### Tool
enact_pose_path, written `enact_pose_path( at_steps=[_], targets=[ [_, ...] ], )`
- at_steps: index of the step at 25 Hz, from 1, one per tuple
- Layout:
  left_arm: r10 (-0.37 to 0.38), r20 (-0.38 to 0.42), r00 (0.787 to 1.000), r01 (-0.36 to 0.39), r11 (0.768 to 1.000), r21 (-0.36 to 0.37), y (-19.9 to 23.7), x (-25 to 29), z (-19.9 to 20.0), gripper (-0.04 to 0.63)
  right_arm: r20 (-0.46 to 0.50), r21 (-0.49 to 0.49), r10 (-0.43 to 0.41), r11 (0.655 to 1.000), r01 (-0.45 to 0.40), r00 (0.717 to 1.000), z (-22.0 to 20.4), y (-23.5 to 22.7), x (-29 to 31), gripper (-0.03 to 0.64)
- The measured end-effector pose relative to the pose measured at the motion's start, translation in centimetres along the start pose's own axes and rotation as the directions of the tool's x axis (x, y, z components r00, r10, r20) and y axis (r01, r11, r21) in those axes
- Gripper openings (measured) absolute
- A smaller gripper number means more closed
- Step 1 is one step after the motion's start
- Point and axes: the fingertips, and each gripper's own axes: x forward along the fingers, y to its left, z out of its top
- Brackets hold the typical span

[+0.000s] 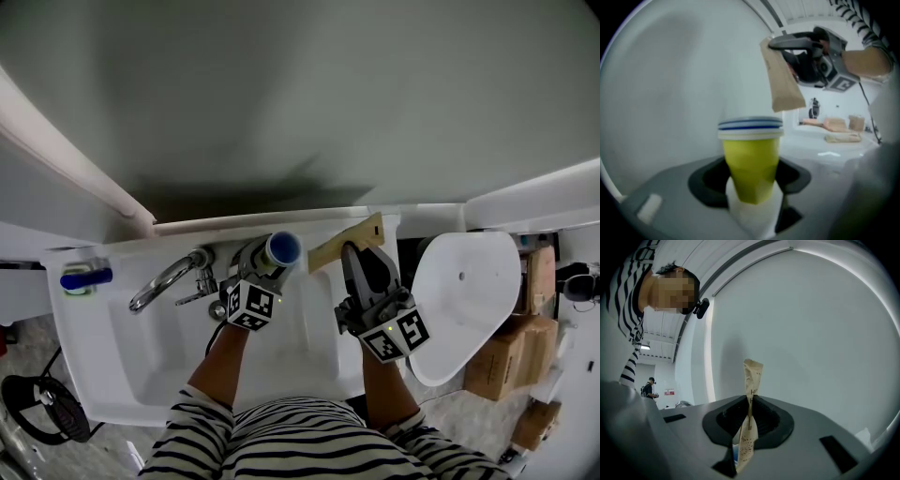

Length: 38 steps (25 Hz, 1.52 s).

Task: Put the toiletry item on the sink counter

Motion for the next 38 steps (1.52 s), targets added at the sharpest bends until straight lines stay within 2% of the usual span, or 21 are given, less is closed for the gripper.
enact_pose_path(
  at_steps=[14, 22, 38],
  targets=[
    [-0.005, 0.047, 0.999, 0.006, 1.000, -0.021, -0.1, 0.3, 0.0, 0.292, -0.009, -0.010, 0.011, 1.000, -0.011, 1.000, 0.1, 0.1, 0.3, 0.034],
    [-0.045, 0.053, 0.998, 0.047, 0.998, -0.029, -1.2, 0.2, 0.3, 0.358, -0.008, -0.012, 0.014, 1.000, -0.014, 1.000, 0.3, 0.3, 0.0, 0.034],
    [0.006, 0.094, 0.996, -0.003, 1.000, -0.027, 0.0, -1.2, 2.5, 0.434, 0.012, 0.005, 0.023, 1.000, -0.023, 1.000, 0.8, 0.8, 0.2, 0.034]
  ],
)
